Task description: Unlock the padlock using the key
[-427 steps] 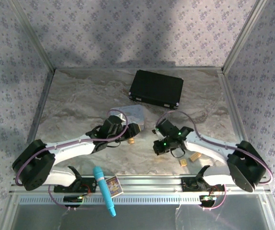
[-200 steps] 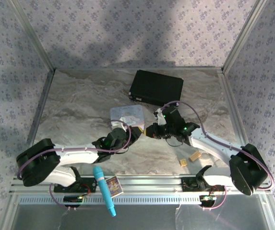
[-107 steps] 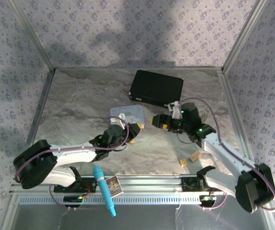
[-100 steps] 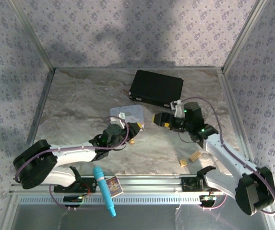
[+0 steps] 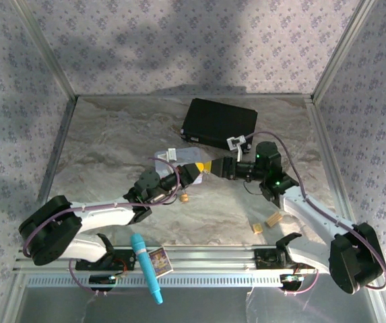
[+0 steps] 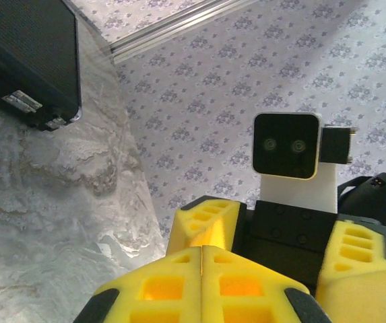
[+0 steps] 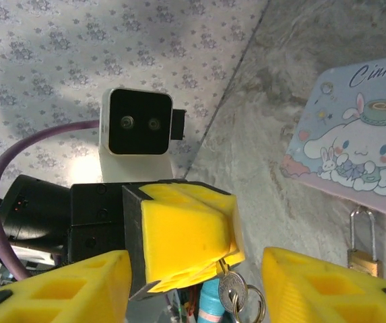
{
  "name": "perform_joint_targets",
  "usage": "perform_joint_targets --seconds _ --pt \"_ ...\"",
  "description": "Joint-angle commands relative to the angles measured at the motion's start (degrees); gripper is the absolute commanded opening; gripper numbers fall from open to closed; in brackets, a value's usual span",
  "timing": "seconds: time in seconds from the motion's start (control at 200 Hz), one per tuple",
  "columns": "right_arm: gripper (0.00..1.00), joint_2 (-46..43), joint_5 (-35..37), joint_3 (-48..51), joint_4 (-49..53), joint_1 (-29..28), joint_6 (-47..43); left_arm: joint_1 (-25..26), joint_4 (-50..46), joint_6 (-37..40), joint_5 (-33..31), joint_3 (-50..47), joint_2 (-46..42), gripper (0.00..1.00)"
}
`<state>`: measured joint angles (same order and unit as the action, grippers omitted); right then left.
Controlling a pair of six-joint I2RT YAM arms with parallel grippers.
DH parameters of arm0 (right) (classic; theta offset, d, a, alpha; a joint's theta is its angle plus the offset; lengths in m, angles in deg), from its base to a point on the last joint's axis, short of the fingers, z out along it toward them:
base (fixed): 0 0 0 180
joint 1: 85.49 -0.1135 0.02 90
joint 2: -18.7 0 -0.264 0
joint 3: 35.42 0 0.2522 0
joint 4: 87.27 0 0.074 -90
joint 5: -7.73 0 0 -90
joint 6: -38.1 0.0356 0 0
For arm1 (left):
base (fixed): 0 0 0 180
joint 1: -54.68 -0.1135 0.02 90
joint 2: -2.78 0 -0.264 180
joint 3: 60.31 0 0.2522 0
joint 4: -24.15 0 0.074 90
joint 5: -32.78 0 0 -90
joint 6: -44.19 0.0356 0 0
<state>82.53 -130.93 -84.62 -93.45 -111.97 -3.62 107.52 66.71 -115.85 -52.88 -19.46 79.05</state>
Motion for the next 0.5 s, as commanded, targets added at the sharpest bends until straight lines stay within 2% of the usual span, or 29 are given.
perform_joint_targets --seconds 0.0,0.225,0.495 --pt "0.48 0.99 -2.29 0.33 -3.44 -0.37 0.02 -0.24 2.91 1.73 1.20 0.05 -1.48 0.00" --pt "0.31 1.73 -3.43 1.07 -5.73 -0.81 1.34 -0.28 2.37 1.84 0.57 -0.19 -2.41 0.00" --pt "0.26 1.74 -4.06 2.37 -5.27 -0.95 1.12 -0.27 2.05 1.92 0.13 -0.48 -3.17 0.00"
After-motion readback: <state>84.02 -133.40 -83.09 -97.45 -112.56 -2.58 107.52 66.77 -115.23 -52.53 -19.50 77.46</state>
